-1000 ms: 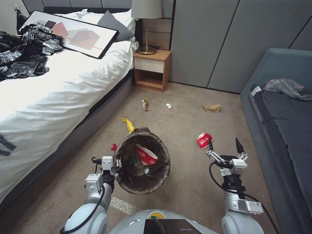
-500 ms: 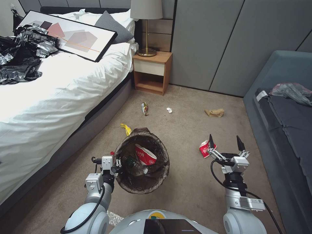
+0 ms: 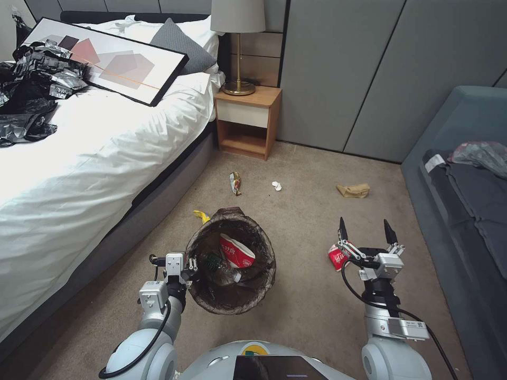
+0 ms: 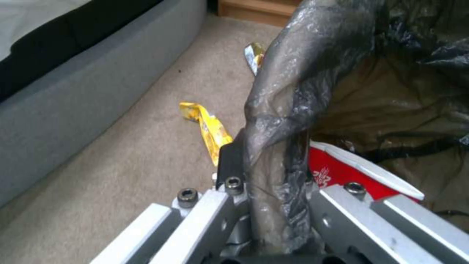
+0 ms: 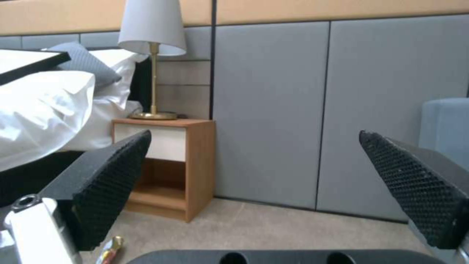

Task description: Pick up the trash bin, then pick up the garbage from the floor and place it into the trash bin.

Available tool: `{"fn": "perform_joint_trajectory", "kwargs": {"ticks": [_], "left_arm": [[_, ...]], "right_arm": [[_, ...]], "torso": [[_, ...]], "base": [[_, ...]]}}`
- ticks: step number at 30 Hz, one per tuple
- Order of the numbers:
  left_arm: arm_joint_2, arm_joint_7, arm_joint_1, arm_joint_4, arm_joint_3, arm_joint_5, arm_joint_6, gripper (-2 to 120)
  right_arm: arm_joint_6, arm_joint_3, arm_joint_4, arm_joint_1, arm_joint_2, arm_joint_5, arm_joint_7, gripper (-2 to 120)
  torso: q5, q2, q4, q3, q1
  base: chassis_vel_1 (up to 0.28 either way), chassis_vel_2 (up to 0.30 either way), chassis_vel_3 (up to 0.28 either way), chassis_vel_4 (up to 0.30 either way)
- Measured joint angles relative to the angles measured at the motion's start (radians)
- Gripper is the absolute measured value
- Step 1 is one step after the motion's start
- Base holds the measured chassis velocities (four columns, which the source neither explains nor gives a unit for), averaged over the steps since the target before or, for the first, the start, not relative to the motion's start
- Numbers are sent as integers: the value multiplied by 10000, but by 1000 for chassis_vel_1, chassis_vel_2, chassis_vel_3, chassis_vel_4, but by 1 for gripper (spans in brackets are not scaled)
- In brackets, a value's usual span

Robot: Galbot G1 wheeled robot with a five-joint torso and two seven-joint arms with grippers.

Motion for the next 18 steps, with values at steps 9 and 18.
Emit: {"fn": "perform_joint_trajectory", "kwargs": {"ticks": [9,18], "left_arm": [[-6,-10,42,10,0,18,-22,0],[-6,-14,78,-14,-7,61,-19,0]], "right_arm": [[416,112,-322,274,-149,-157,-239,100],[-897,-169,-332,1476,-656,-44,471,100]], "torso": [[-1,0,0,0,0],[1,0,1,0,0]], "base": [[-47,49,48,-47],[0,0,0,0]]}}
